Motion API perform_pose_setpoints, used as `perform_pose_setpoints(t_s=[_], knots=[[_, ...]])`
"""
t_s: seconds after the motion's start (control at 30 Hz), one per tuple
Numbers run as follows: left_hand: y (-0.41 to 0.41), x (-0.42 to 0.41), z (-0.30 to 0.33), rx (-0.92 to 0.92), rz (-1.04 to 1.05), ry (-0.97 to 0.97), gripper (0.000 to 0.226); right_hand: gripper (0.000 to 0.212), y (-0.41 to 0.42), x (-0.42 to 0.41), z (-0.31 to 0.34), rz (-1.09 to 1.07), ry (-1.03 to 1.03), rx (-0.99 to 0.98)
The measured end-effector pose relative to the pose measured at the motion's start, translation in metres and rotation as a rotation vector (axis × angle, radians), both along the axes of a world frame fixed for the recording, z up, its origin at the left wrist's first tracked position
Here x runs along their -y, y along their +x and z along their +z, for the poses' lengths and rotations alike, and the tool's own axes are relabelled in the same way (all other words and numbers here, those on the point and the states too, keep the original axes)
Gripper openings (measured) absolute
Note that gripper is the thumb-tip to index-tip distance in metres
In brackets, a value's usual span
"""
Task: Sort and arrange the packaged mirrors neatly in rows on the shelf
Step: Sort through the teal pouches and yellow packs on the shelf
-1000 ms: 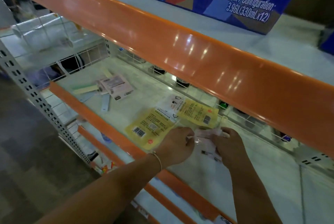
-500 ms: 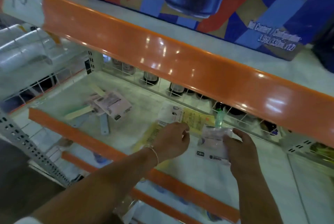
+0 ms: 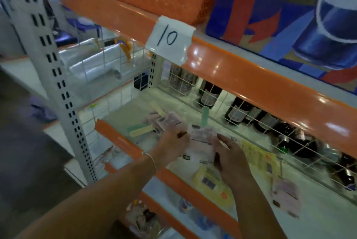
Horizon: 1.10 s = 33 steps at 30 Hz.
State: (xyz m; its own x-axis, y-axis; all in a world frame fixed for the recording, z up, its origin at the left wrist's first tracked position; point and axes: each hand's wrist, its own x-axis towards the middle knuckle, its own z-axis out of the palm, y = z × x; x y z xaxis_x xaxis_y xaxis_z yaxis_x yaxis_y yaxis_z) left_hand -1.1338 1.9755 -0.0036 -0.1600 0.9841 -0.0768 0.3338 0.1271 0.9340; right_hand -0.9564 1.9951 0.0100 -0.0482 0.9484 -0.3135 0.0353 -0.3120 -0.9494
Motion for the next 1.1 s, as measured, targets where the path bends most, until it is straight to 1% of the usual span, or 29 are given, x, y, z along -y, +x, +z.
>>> perform_pose_setpoints(t_s=[0.13, 0.2, 0.27, 0.37, 0.43, 0.47, 0.53, 0.6, 0.63, 0.7, 0.77, 0.83, 0.93, 1.03, 1.1], knots=[[-0.035, -0.004, -0.003, -0.030, 0.140, -0.045, 0.015, 0.044, -0.034, -0.016, 0.000, 0.136, -0.031, 0.079], [-0.047, -0.005, -0.002, -0.102, 0.181, -0.076, 0.018, 0.041, -0.050, -0.025, 0.002, 0.157, -0.021, 0.119], [-0.058, -0.003, 0.001, -0.158, 0.243, -0.067, 0.022, 0.041, -0.066, -0.034, 0.001, 0.160, -0.039, 0.129], [-0.072, 0.002, 0.003, -0.162, 0.362, -0.098, 0.018, 0.041, -0.088, -0.049, -0.007, 0.162, -0.032, 0.157], [-0.078, 0.002, -0.002, -0.180, 0.397, -0.134, 0.023, 0.038, -0.099, -0.054, -0.010, 0.161, -0.002, 0.210], [-0.080, 0.003, -0.003, -0.169, 0.400, -0.133, 0.022, 0.037, -0.103, -0.058, -0.012, 0.158, 0.018, 0.242], [-0.083, 0.004, -0.004, -0.164, 0.388, -0.112, 0.015, 0.034, -0.109, -0.062, -0.016, 0.144, 0.068, 0.323], [-0.085, 0.005, -0.003, -0.187, 0.355, -0.074, 0.011, 0.035, -0.111, -0.064, -0.019, 0.129, 0.140, 0.460], [-0.085, 0.005, -0.002, -0.203, 0.330, -0.048, 0.011, 0.032, -0.111, -0.062, -0.018, 0.125, 0.174, 0.525], [-0.082, 0.005, -0.001, -0.222, 0.275, 0.000, 0.014, 0.022, -0.110, -0.059, -0.016, 0.120, 0.244, 0.592], [-0.078, 0.002, 0.001, -0.259, 0.227, 0.030, 0.017, 0.024, -0.105, -0.055, -0.013, 0.122, 0.281, 0.617], [-0.071, -0.001, 0.001, -0.272, 0.183, 0.065, 0.016, 0.027, -0.096, -0.052, -0.011, 0.125, 0.299, 0.643], [-0.057, -0.009, 0.000, -0.288, 0.136, 0.095, 0.011, 0.024, -0.074, -0.046, -0.006, 0.094, 0.303, 0.613], [-0.036, -0.018, -0.004, -0.294, 0.094, 0.155, 0.010, 0.021, -0.039, -0.038, -0.003, 0.004, 0.289, 0.631], [-0.019, -0.021, -0.003, -0.278, 0.021, 0.141, 0.008, 0.023, -0.011, -0.034, -0.006, -0.087, 0.219, 0.616]])
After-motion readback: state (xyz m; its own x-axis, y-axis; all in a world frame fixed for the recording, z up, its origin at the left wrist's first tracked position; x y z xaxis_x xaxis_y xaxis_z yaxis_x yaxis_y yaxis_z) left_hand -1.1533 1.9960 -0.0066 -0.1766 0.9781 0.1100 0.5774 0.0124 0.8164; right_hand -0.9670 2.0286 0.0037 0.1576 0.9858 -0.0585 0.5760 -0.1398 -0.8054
